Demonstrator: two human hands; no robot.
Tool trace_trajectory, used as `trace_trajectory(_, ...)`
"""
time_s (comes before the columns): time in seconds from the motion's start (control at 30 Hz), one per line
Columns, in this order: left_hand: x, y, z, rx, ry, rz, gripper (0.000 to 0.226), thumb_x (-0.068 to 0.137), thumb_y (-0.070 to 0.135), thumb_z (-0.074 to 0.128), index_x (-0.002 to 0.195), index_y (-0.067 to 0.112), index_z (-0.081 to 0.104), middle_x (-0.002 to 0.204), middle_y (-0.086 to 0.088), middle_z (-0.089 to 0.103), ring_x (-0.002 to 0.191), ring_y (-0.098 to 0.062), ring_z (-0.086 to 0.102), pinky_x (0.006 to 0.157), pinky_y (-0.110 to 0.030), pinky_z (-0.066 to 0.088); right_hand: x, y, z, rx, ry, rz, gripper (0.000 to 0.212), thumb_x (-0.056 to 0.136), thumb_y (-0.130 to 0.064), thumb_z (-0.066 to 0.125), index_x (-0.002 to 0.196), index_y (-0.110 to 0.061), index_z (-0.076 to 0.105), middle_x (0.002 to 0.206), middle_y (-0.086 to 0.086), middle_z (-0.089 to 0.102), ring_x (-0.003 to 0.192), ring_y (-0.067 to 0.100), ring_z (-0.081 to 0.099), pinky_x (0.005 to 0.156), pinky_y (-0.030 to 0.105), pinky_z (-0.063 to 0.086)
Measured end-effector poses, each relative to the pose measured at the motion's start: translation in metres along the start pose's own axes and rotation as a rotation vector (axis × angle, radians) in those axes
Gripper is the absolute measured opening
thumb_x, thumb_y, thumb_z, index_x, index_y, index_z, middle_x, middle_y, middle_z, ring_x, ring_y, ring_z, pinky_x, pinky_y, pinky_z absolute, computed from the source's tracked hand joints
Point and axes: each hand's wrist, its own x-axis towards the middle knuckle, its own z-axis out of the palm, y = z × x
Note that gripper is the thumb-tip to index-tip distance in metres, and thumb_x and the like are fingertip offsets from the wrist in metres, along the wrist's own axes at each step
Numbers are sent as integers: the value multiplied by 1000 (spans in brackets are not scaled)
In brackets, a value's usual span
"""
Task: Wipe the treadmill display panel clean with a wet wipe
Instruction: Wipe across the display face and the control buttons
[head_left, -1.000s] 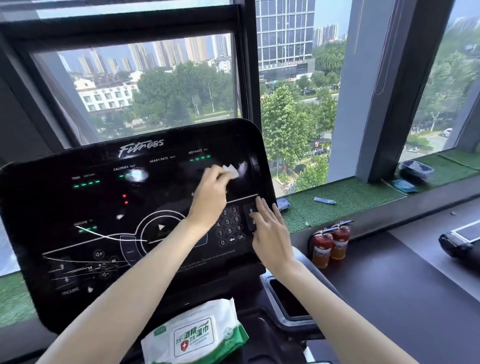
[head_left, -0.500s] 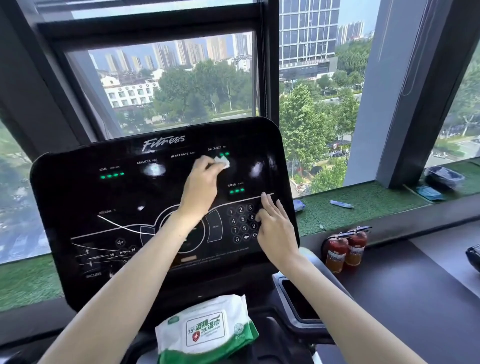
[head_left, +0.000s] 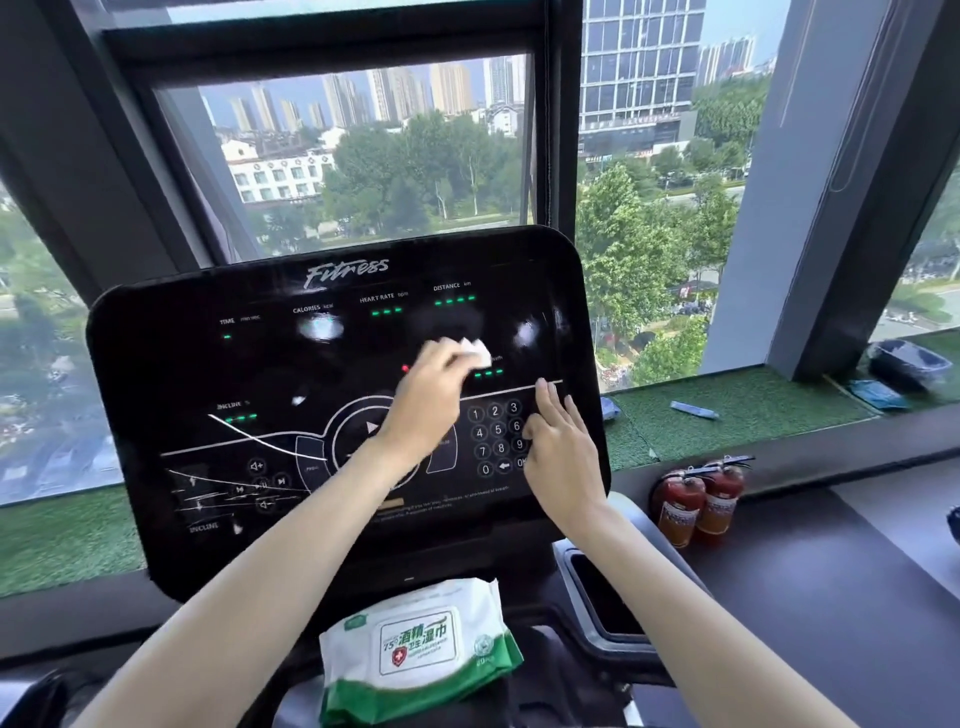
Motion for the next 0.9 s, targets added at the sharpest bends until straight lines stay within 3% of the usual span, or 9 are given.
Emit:
trace_trajectory(0.03,-6,-3,0,29,-128,141,36,80,-13,60,107,10,66,98,-3,56,85,-18,50,69,-34,54,0,-1,0,0,-3,0,13,69,11,57,70,-1,62,138,25,43,129,30,43,112,43,28)
trace_trajectory(0.1,-1,-18,-10,35,-118,114,32,82,-11,60,106,9,67,97,-6,58,88,-20,53,71,-35,54,0,-1,-1,-2,-11,4,12,69,11,58,70,-1,62,139,25,42,130,30,42,112,42,27)
trace_trajectory(0.23,-1,-24,-26,-90,364,-440,22,89,-3,55,104,4,68,93,-13,57,85,-20,54,82,-22,44,0,-6,-2,-4,-15,25,15,68,11,60,78,1,64,138,28,41,131,33,40,113,42,25)
trace_trajectory(0.27,-4,-16,-22,-69,361,-421,22,88,-5,56,104,3,68,92,-12,57,85,-19,54,82,-22,44,0,-9,-1,-3,-13,31,19,67,11,60,83,2,63,138,30,40,131,35,39,113,42,23)
trace_trajectory(0.4,-20,-12,-9,25,-55,73,32,80,-13,61,105,5,68,97,-8,60,85,-24,55,76,-35,53,-2,-22,3,29,28,50,34,69,15,50,98,0,57,139,35,35,135,37,30,114,42,18)
trace_trajectory(0.57,-8,-32,-32,-69,381,-439,20,88,-3,58,102,4,69,92,-11,58,84,-19,55,80,-24,45,-2,-33,6,105,2,-85,35,67,18,47,93,-3,55,141,28,37,137,32,31,115,40,19)
trace_trajectory(0.73,-25,-16,-10,23,-70,54,33,79,-11,64,105,8,67,97,-6,59,88,-19,54,76,-35,53,1,-41,15,125,-23,-120,36,69,19,48,97,-3,56,141,24,40,137,26,32,115,36,20)
trace_trajectory(0.8,-21,-31,-25,2,34,-58,25,84,-5,61,104,8,68,95,-7,59,88,-21,56,79,-33,51,3,-41,14,136,-31,-117,39,68,20,46,98,-4,55,142,23,39,137,25,31,115,34,18)
trace_trajectory(0.9,-16,-35,-37,-61,407,-512,18,89,-1,57,102,4,68,91,-10,55,83,-20,55,77,-30,48,3,-40,10,128,-48,-123,43,65,22,43,99,-3,54,145,22,36,139,25,28,116,33,16)
